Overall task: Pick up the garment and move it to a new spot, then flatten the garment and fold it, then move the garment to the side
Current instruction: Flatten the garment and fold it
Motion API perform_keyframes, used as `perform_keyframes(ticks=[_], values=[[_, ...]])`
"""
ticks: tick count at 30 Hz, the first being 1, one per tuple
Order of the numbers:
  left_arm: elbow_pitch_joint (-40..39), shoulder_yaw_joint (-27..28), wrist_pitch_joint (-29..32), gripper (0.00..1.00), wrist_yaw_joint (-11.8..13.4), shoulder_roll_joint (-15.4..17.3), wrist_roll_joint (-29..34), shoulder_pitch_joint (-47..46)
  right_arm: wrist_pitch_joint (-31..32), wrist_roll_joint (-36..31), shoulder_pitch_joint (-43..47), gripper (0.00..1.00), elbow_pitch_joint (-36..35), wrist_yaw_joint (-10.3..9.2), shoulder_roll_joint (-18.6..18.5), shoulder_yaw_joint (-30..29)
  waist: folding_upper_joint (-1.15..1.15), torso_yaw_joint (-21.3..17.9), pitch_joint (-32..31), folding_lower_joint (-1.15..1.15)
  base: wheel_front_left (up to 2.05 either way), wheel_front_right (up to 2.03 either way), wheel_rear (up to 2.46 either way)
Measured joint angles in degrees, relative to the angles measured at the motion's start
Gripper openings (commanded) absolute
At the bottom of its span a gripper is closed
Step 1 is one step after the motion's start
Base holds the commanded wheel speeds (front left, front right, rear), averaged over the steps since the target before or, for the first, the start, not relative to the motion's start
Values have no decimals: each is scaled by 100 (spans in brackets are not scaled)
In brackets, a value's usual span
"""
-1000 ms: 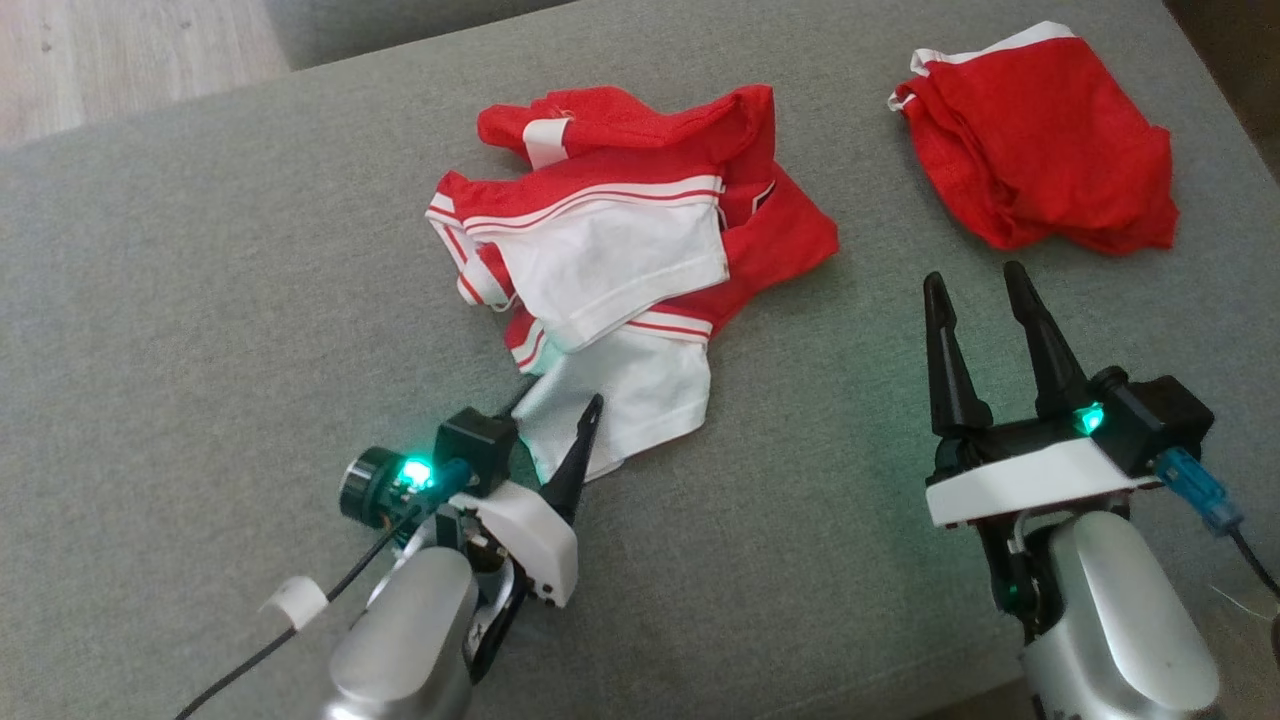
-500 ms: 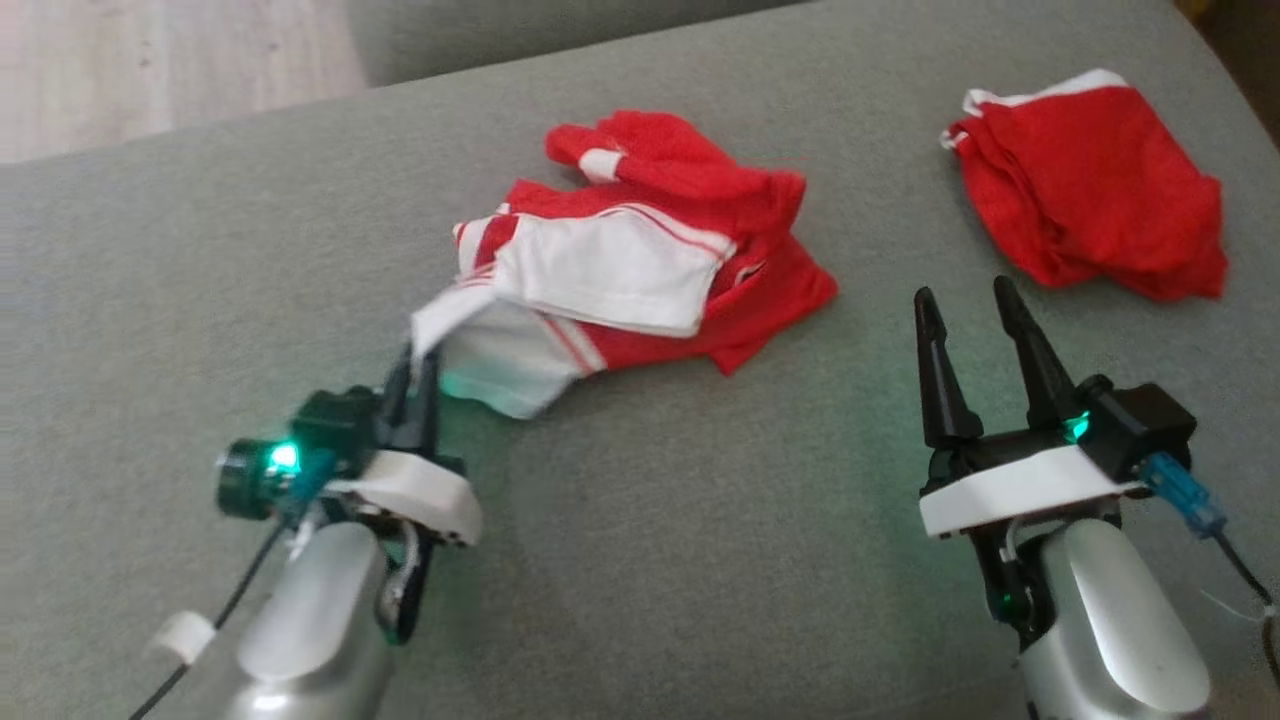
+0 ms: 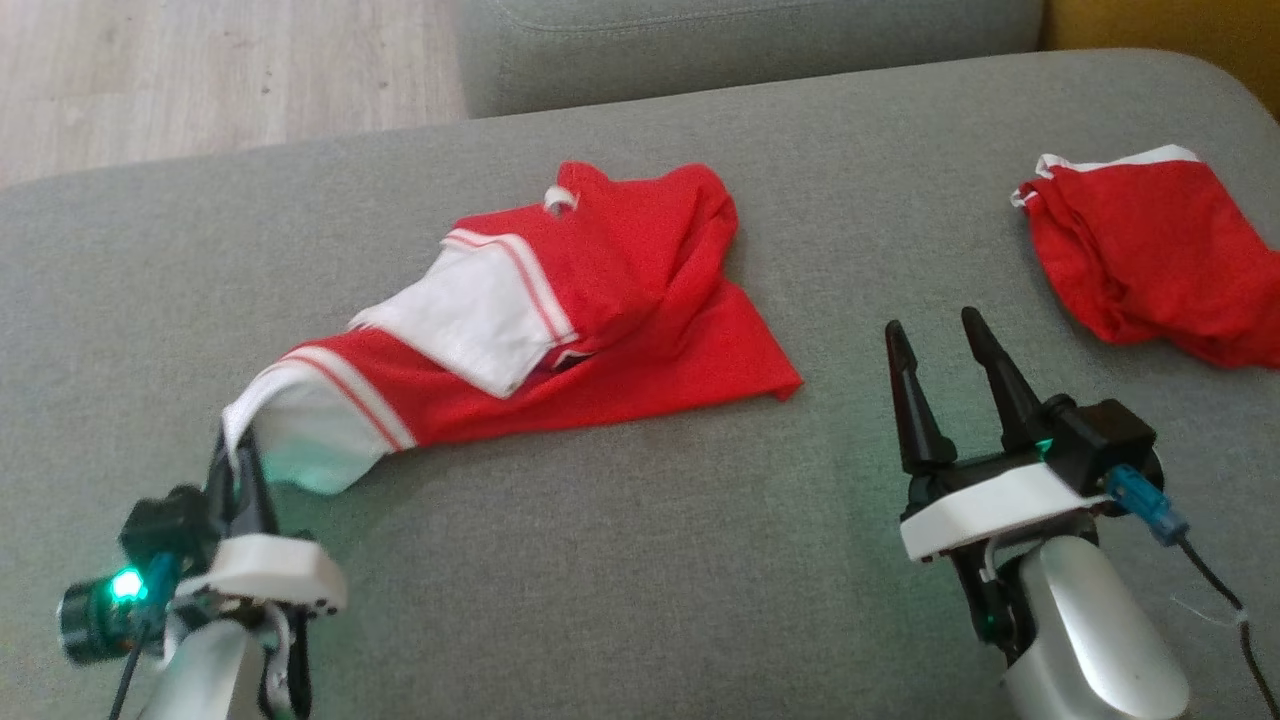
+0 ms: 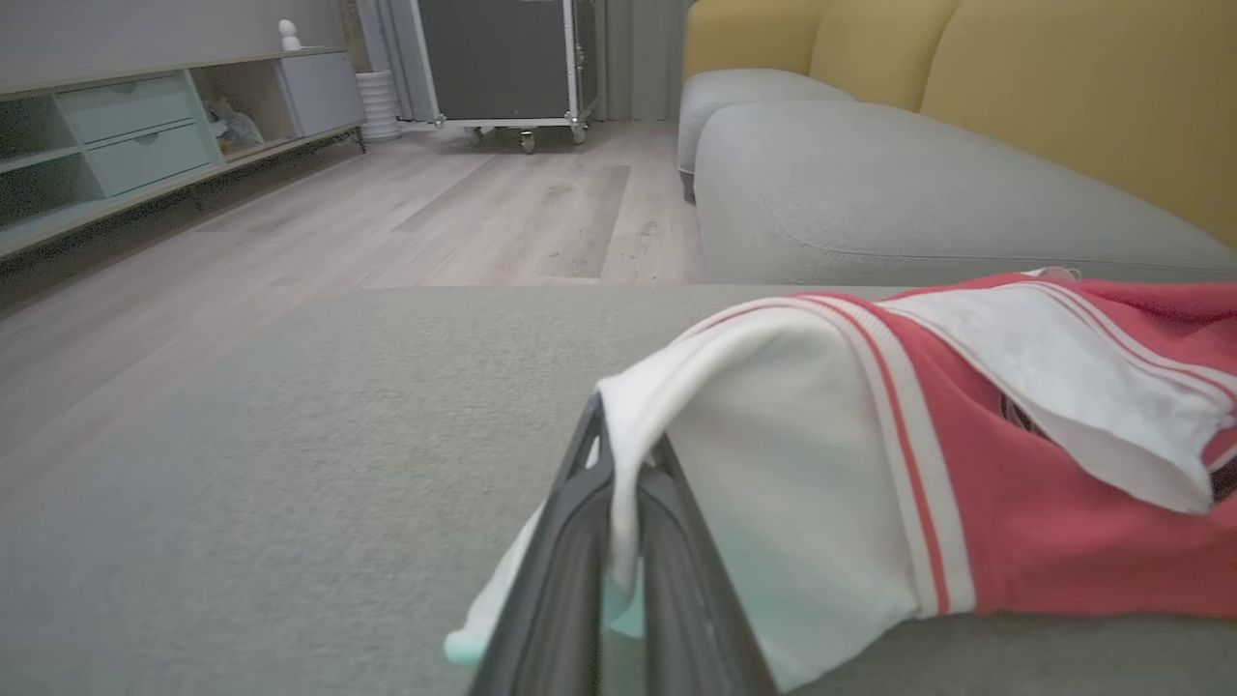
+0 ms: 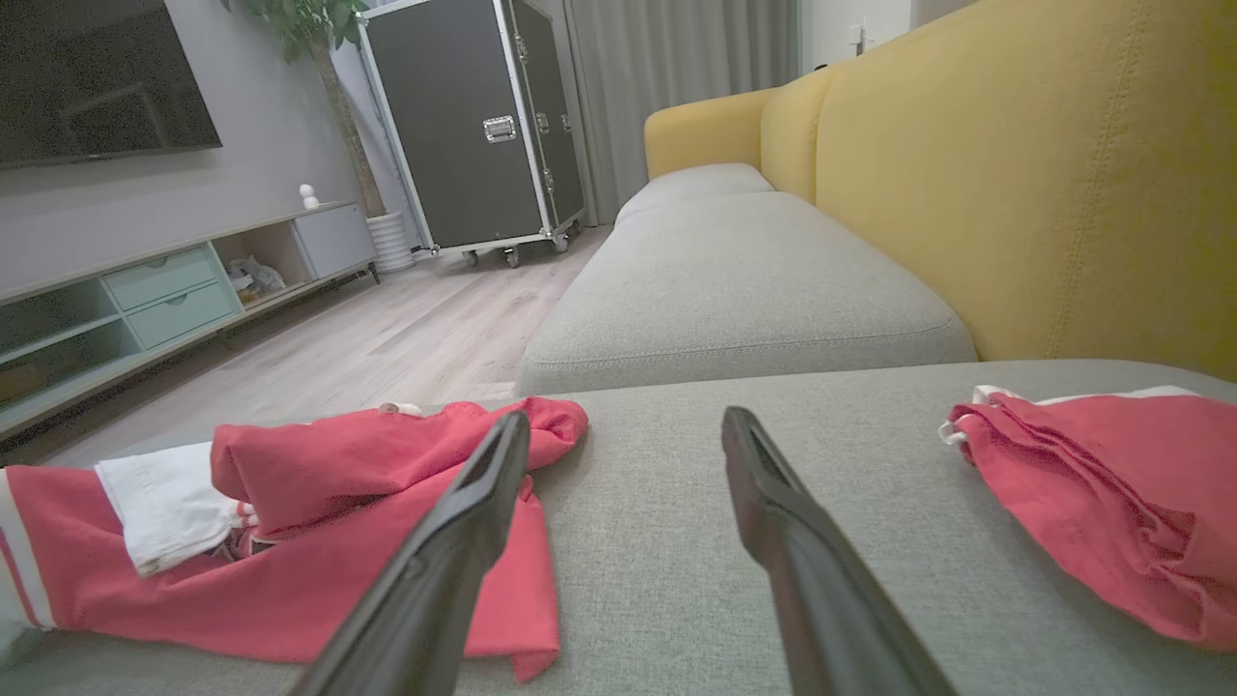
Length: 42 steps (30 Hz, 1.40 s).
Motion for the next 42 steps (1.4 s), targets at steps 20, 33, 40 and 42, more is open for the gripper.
perform_keyframes(ticks=[20, 33, 40, 42], values=[[-1644, 216, -16, 100, -78, -300, 264, 543, 0, -68, 99, 100, 30, 1, -1, 33, 0, 273, -281, 1, 0, 0, 0], [-2329, -12, -26, 100, -570, -736, 606, 903, 1, -140, 219, 100, -48, 1, -1, 394, 0, 796, -308, 1, 0, 0, 0], [-2097, -174, -26, 100, -733, -859, 631, 846, 383, -259, -848, 100, 312, 1, -9, 1369, 0, 1261, -98, 1, 0, 0, 0], [-2030, -192, -26, 100, -778, -888, 631, 784, 600, -275, -1163, 100, 671, 1, -10, 1597, 0, 1404, -31, 1, 0, 0, 0]])
